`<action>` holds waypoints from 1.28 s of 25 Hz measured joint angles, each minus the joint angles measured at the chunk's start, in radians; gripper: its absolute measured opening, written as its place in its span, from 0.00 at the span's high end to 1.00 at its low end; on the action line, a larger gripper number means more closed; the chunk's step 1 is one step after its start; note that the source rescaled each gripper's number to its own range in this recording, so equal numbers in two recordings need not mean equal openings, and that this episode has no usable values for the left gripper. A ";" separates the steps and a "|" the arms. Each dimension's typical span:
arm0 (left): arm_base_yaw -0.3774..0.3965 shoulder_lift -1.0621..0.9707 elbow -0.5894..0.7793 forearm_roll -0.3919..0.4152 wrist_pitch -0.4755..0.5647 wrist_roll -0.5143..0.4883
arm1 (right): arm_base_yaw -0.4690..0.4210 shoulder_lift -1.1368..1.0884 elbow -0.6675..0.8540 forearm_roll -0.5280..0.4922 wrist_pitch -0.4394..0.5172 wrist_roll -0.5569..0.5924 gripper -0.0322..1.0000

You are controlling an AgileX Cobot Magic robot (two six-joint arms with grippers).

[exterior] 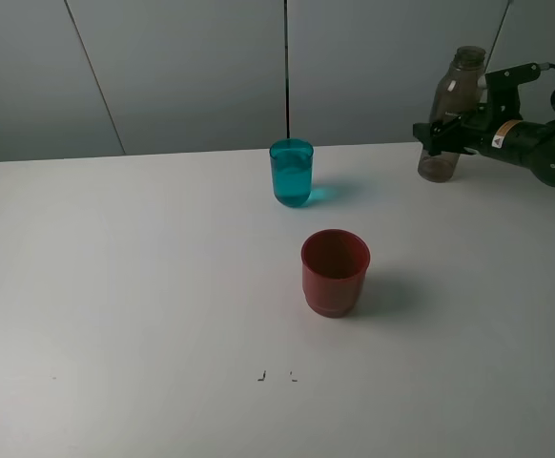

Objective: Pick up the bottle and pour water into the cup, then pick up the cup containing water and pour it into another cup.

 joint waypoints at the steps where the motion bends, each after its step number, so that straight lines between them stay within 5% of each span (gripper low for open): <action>1: 0.000 0.000 0.000 0.000 0.000 0.000 | 0.000 0.000 0.000 0.000 -0.002 0.006 0.09; 4: 0.000 0.000 0.000 0.000 0.000 0.000 | 0.000 0.000 0.000 -0.017 0.006 0.030 0.01; 19: 0.000 0.000 0.000 0.000 0.000 0.000 | 0.000 -0.211 0.233 -0.054 0.233 0.069 0.00; 32: 0.000 0.000 0.000 0.000 0.000 0.000 | 0.000 -0.540 0.501 -0.242 0.480 0.337 0.00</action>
